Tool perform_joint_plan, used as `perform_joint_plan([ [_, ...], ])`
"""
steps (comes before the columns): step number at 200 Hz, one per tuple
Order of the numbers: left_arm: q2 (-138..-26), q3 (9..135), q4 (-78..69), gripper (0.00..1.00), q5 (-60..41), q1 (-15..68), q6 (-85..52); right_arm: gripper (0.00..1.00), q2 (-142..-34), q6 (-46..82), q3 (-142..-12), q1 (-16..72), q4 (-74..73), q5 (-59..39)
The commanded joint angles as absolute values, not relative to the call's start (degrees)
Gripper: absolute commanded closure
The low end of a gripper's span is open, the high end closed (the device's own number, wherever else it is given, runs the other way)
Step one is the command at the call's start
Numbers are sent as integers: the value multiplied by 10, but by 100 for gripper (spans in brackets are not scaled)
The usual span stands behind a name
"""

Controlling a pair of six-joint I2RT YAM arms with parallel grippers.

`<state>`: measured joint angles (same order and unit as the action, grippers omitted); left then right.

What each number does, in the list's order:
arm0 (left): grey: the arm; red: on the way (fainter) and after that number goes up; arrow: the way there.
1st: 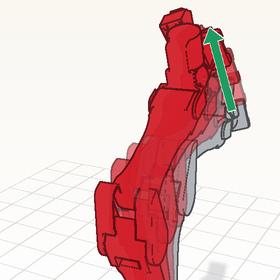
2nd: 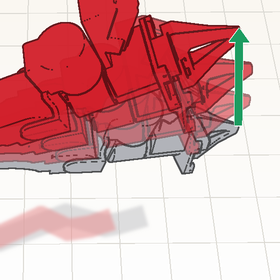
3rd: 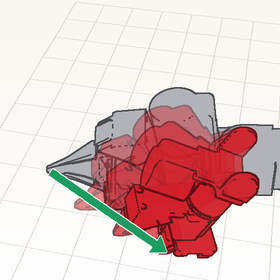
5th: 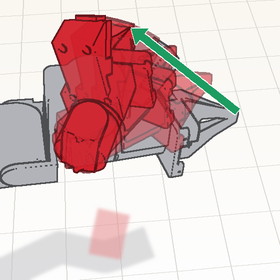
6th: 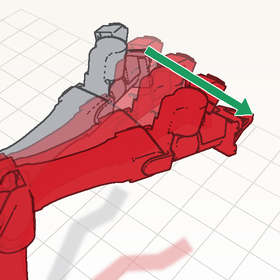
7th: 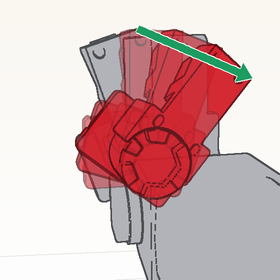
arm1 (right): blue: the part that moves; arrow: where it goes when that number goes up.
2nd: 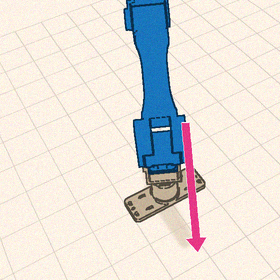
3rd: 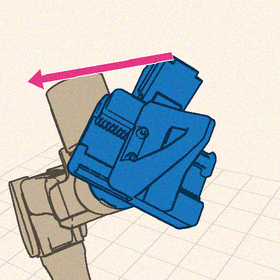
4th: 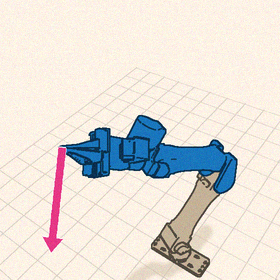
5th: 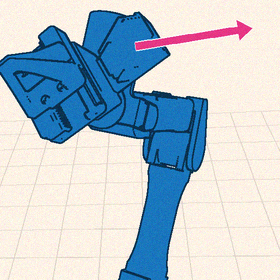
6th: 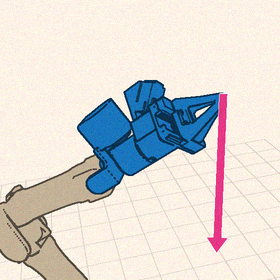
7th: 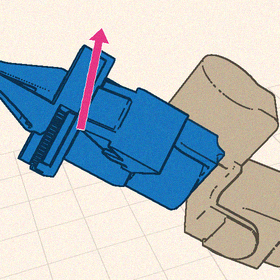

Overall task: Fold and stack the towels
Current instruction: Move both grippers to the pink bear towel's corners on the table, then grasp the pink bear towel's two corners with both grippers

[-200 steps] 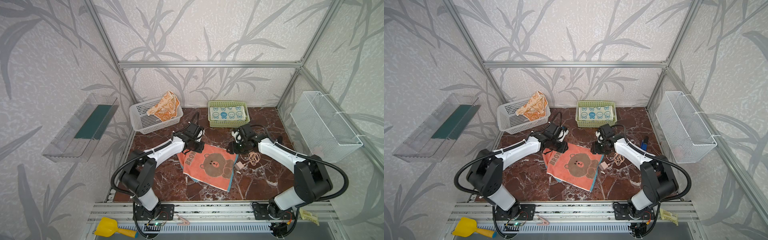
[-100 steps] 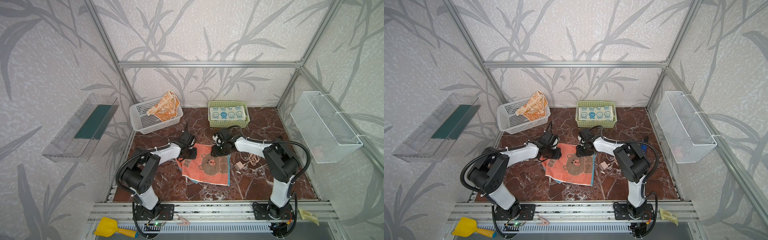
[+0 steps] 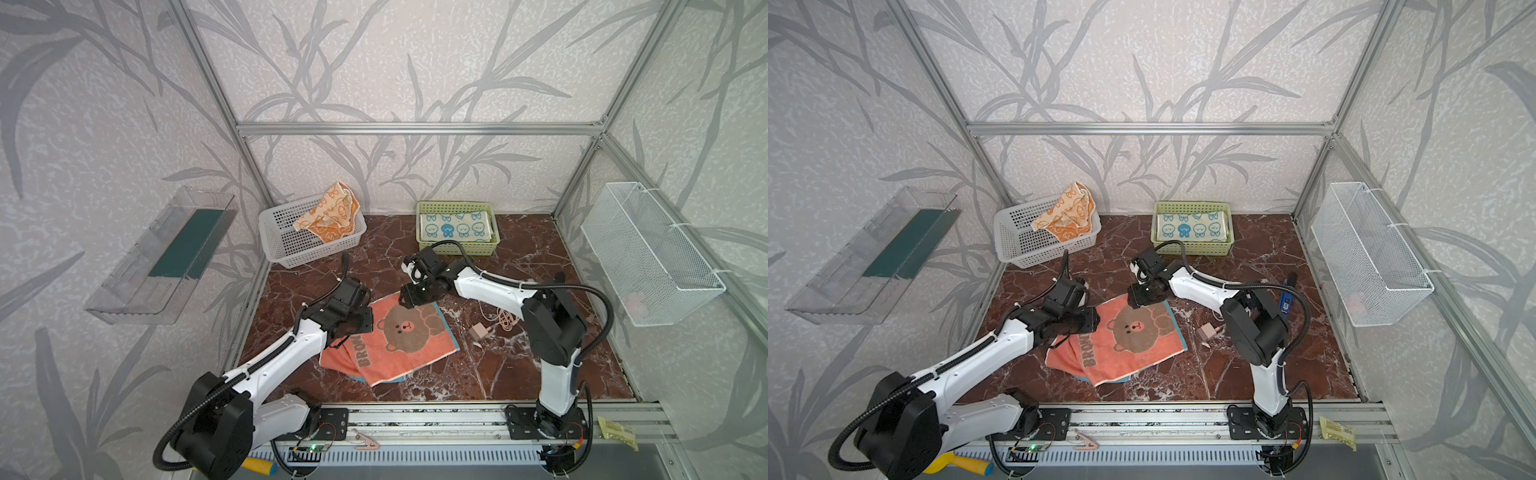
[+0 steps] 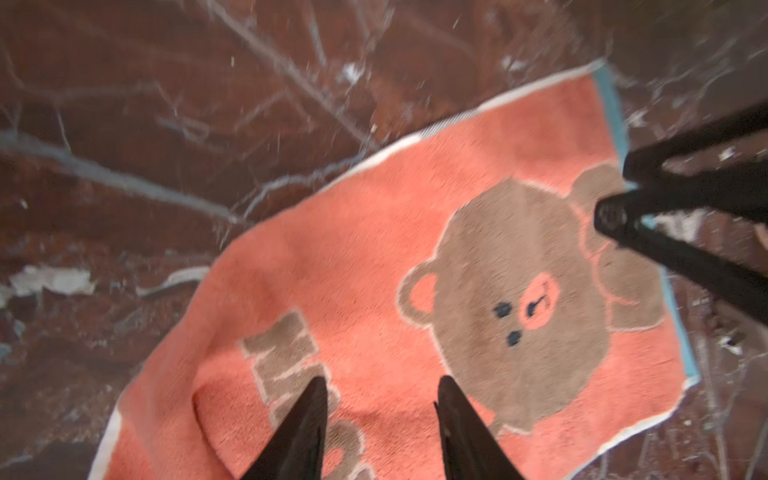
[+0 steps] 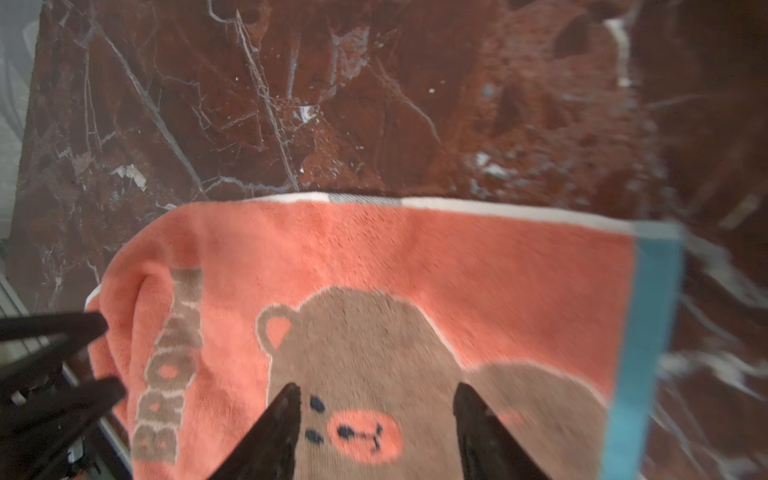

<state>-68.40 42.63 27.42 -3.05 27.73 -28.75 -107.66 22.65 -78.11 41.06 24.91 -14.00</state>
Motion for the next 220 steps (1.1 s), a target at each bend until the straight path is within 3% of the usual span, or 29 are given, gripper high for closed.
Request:
perform_joint_plan([
  [1, -760, 508, 245, 51, -50, 279, -226, 40, -985, 241, -709, 382, 318, -110],
  [43, -989, 695, 262, 43, -134, 295, -160, 39, -863, 301, -529, 381, 345, -73],
  [92, -1161, 844, 288, 35, -104, 335, -123, 38, -838, 340, -454, 390, 326, -71],
  [161, -1259, 939, 305, 34, -38, 358, -107, 38, -889, 333, -479, 415, 336, -56],
  [220, -1262, 905, 310, 48, -46, 358, -115, 46, -911, 333, -484, 427, 333, -49],
])
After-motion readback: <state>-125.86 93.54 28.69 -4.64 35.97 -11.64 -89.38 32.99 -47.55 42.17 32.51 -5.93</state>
